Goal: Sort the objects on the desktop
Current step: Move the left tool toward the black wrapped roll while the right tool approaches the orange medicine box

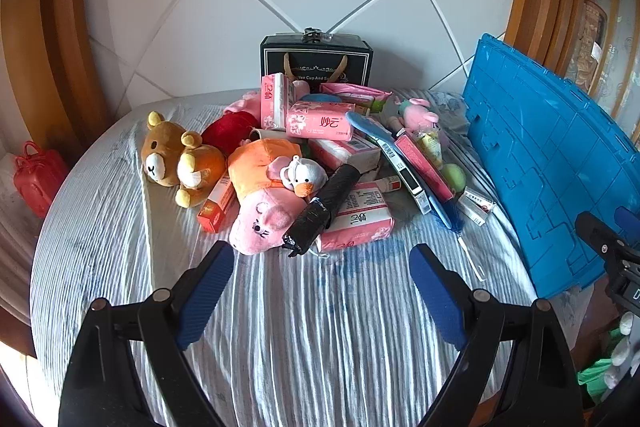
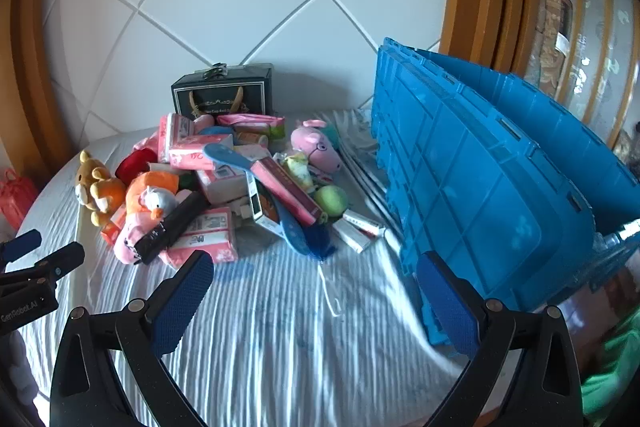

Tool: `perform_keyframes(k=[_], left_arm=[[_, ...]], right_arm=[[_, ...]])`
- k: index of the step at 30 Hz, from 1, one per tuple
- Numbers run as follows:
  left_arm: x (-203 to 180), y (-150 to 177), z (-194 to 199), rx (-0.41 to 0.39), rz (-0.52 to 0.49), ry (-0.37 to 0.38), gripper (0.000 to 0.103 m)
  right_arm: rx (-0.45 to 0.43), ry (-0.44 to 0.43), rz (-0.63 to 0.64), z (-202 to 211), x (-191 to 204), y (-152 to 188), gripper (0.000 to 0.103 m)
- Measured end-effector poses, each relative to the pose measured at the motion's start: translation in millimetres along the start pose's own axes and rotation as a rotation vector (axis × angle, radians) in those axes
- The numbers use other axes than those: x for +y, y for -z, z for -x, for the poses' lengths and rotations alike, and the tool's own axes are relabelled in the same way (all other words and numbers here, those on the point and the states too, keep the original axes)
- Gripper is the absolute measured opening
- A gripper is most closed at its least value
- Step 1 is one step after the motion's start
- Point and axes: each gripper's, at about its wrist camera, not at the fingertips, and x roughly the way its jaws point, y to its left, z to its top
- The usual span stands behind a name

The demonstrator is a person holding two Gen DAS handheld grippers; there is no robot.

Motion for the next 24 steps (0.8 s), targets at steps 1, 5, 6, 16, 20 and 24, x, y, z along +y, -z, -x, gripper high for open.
perform_keyframes(k=[1, 5, 6, 16, 20, 24], left_arm=[[1.5, -0.2, -2.5, 0.004, 0.004, -0.004, 0.09], [13.4, 1.6, -16.5, 0.032, 0.025, -0.035, 0.09], [16.6, 2.1, -19.5, 0.039, 0.032, -0.043, 0.09], [43.8, 0.4, -66.7, 0.121, 0.094, -0.074, 0.09], [45.1, -4.7, -96.1, 0.167, 0.089, -0.064, 0.09], [37.9, -14.1, -128.9, 0.207, 0.05, -0.065, 0.09]], right_arm=[[0.003, -0.003, 0.001, -2.5, 0.1, -0.7, 0.103], [0.023, -0.014, 0.006, -16.0, 0.4, -3.7, 0.103], [0.029, -0.018, 0.006, -20.1, 0.1, -4.2, 0.103], [0.112, -0.044, -0.001, -70.8, 1.3, -5.0, 0.103], [0.153, -0.061, -0.005, -96.5, 1.6, -6.2, 0.103], [0.2, -0.062, -0.001, -124.7, 1.6, -7.1, 0.103]])
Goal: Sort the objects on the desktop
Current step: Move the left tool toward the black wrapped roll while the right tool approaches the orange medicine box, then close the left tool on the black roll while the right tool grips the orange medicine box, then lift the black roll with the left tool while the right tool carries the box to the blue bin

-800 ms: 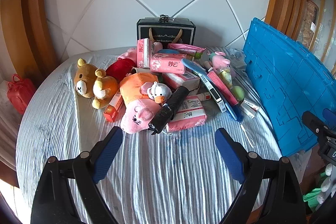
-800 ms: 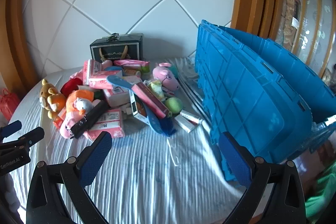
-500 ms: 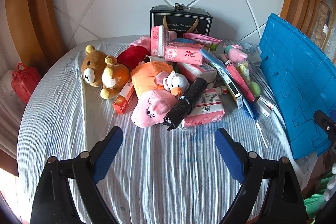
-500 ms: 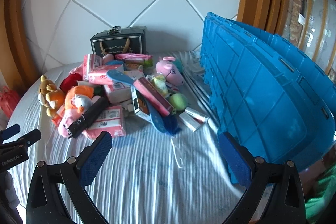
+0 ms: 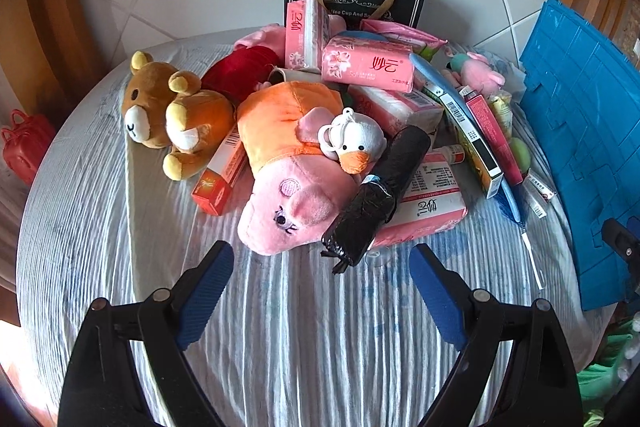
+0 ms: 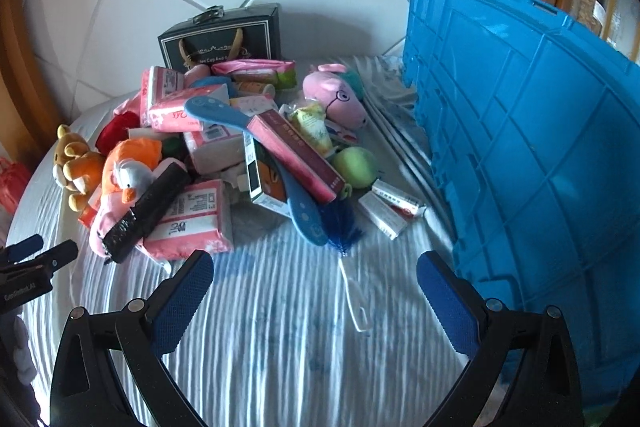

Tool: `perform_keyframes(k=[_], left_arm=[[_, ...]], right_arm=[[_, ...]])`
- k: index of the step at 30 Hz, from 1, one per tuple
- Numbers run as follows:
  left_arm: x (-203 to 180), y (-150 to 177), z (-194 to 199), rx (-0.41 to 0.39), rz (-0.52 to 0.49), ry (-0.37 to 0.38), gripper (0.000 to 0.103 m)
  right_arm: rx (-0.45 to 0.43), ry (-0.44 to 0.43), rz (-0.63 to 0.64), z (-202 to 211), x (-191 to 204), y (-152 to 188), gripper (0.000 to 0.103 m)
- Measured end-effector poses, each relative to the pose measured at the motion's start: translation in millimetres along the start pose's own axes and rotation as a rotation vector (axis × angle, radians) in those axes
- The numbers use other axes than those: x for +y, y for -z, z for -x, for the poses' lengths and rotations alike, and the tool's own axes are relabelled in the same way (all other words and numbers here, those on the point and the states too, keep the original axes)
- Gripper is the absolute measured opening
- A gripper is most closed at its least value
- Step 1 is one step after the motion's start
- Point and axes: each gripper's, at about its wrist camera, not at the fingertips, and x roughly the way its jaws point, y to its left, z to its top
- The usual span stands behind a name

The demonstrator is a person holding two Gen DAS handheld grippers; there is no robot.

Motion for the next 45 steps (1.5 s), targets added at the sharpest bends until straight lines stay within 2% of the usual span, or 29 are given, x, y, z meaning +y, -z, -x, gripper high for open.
perform_keyframes(k=[9, 12, 17, 18, 19, 21, 24, 26, 27, 29, 30, 31, 32, 33, 36, 44, 45], left_arm=[[-24.0, -34.0, -71.0, 0.09, -0.095, -0.013, 0.09], [-32.6, -37.7, -92.8, 0.11, -0.132, -0.008, 0.09], [-45.5, -41.7, -107.9, 0.078, -0.19, -0.058, 0.091], [-47.6, -42.7, -110.4, 0.083, -0.2, -0.07, 0.094], [-47.5, -44.7, -111.3, 0.085, -0.201, -0.069, 0.096], [-47.6, -49.5, -114.3, 0.099, -0.195, -0.06, 0.097], [-49.8, -56.1, -117.5, 0.114, -0.195, -0.049, 0.097], [-51.5, -57.9, -118.7, 0.107, -0.191, -0.038, 0.091], [-52.3, -58.8, -119.3, 0.107, -0.125, -0.057, 0.089], [-51.7, -61.5, -118.6, 0.106, -0.105, -0.032, 0.076], [-50.8, -62.3, -118.2, 0.111, -0.094, -0.013, 0.072], [-49.6, -62.4, -117.6, 0.115, -0.084, 0.009, 0.062], [-48.4, -61.6, -116.0, 0.119, -0.071, 0.046, 0.041], [-47.7, -60.2, -114.1, 0.125, -0.06, 0.076, 0.041], [-51.3, -52.5, -104.9, 0.11, -0.074, 0.074, 0.038], [-48.3, -46.9, -57.6, 0.027, -0.04, 0.098, 0.035], [-46.9, -49.5, -50.5, 0.014, -0.037, 0.1, 0.035]], right_arm=[[0.088, -0.003, -0.001, -61.9, -1.7, -15.8, 0.103], [0.115, -0.035, -0.002, -83.5, -0.3, -20.0, 0.103], [0.162, -0.003, 0.042, -116.3, 10.0, -26.1, 0.103], [0.156, -0.003, 0.053, -120.2, 13.8, -28.4, 0.099], [0.15, -0.005, 0.062, -124.0, 17.2, -30.4, 0.089], [0.148, -0.016, 0.078, -133.3, 24.1, -35.0, 0.076], [0.159, -0.035, 0.107, -147.5, 36.6, -40.1, 0.076], [0.155, -0.027, 0.143, -154.9, 46.9, -42.5, 0.076], [0.145, -0.016, 0.169, -158.0, 52.4, -43.1, 0.074], [0.138, 0.013, 0.211, -166.3, 61.3, -44.3, 0.061], [0.143, 0.02, 0.222, -171.3, 64.1, -44.7, 0.044], [0.147, 0.021, 0.22, -174.8, 64.8, -45.0, 0.037], [0.153, 0.014, 0.217, -177.3, 64.9, -45.3, 0.035], [0.149, 0.002, 0.217, -175.8, 65.0, -45.8, 0.031], [0.135, -0.028, 0.214, -164.0, 65.5, -46.6, 0.025], [0.07, -0.151, 0.158, -98.4, 68.8, -43.8, 0.019], [0.055, -0.139, 0.17, -89.0, 70.2, -42.3, 0.019]])
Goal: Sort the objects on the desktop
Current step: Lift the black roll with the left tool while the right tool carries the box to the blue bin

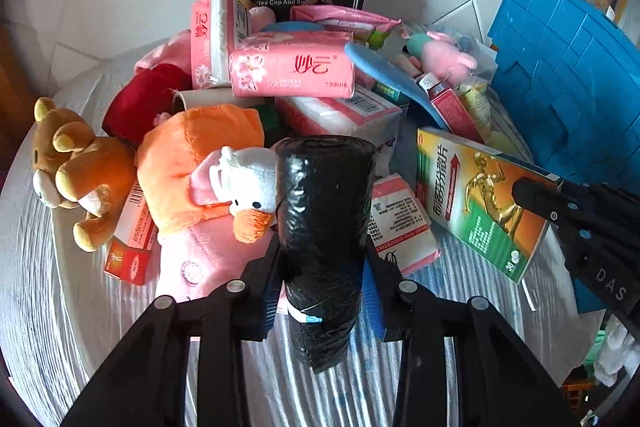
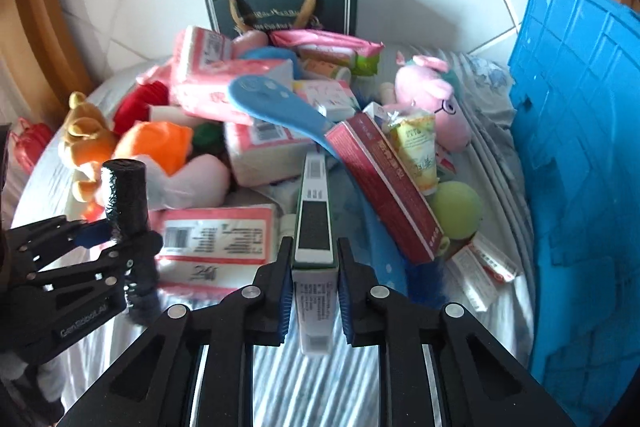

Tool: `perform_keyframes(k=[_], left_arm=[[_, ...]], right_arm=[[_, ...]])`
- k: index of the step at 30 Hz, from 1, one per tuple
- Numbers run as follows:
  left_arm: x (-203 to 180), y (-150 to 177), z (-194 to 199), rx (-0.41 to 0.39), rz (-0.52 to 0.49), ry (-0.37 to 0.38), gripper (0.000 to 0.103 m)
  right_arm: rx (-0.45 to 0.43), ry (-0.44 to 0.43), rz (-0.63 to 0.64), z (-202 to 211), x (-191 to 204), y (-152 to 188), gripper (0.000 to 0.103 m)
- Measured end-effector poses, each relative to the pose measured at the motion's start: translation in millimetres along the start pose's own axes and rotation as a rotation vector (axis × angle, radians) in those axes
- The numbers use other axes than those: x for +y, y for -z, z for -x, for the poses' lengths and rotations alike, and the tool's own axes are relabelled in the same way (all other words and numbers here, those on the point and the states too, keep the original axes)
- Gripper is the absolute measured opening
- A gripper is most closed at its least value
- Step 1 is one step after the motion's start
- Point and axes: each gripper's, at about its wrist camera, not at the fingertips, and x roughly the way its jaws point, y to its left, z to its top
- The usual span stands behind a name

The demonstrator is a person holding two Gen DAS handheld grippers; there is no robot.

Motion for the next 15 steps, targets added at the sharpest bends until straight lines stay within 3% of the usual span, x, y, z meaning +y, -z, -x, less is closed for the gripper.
perform_keyframes(k=[8, 15], left_arm=[[-13.2, 7.9, 73.4, -0.138, -0.011, -0.001, 0.035], [-52.3, 3.5, 124.1, -0.252, -0.07, 0.011, 0.035]], right_arm=[[-0.114, 0.002, 0.007, 63.3, 9.9, 12.5, 0.019], [-0.27, 0.019, -0.001, 137.6, 0.0, 18.9, 0.019]])
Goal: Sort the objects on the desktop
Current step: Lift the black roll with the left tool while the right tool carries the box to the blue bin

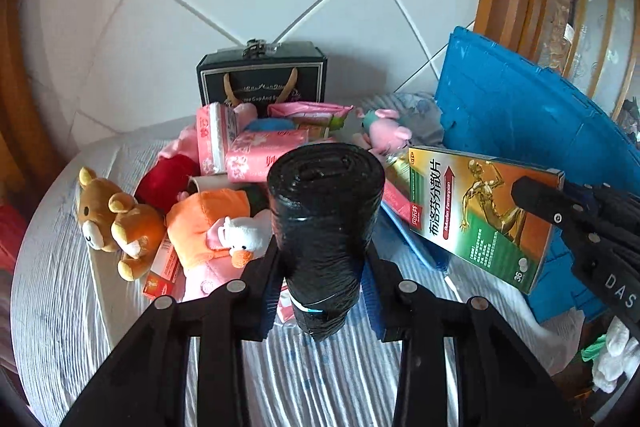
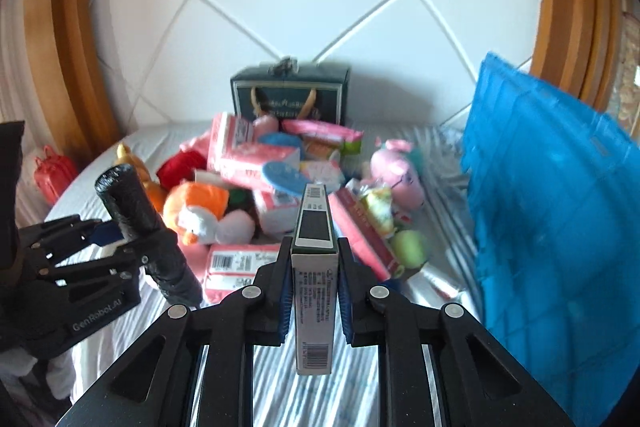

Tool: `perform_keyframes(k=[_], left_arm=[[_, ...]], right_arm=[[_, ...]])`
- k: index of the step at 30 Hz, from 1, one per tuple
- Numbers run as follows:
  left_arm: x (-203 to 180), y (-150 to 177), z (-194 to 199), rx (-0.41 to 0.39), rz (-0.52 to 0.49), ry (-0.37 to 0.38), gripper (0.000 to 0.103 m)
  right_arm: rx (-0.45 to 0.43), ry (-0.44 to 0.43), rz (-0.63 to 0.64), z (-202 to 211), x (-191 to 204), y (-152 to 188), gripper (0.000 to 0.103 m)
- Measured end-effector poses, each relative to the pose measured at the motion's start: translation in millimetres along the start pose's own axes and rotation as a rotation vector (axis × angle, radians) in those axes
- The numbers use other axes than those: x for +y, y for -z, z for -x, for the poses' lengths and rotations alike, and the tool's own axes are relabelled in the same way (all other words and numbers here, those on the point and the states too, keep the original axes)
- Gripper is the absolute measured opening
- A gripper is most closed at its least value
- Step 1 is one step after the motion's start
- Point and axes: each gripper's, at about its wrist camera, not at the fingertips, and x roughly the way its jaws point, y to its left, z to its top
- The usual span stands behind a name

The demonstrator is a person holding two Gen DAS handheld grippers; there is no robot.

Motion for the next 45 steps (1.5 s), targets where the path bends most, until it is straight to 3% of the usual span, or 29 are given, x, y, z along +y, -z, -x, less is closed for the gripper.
perform_keyframes(k=[6, 13, 18, 24, 31, 41, 45], left_arm=[[-58.4, -34.5, 32.8, -0.099, -0.059, 0.041, 0.035], [-155.4, -90.6, 66.8, -0.21, -0.117, 0.133, 0.035], [-235.0, -122.2, 81.2, -0.252, -0.165, 0.209, 0.035], [-335.4, -144.9, 64.0, -0.184, -0.208, 0.297, 0.035], [-419.7, -124.4, 10.9, 0.026, -0.278, 0.29, 0.035], [-445.6, -92.0, -9.3, 0.173, -0.293, 0.225, 0.036], [-440.4, -90.0, -1.6, 0.111, -0.28, 0.181, 0.038]], right_arm=[[-0.145, 0.052, -0.039, 63.9, -40.6, -24.2, 0.019], [-0.306, 0.106, -0.085, 140.5, -114.7, -59.6, 0.019], [-0.398, 0.233, -0.102, 192.4, -178.2, -69.5, 0.019], [-0.345, 0.369, -0.148, 199.8, -262.3, -49.4, 0.019], [-0.183, 0.424, -0.243, 175.1, -354.6, -1.9, 0.019], [-0.018, 0.413, -0.29, 150.2, -397.6, 58.8, 0.019], [-0.002, 0.418, -0.285, 145.5, -406.9, 63.7, 0.021]])
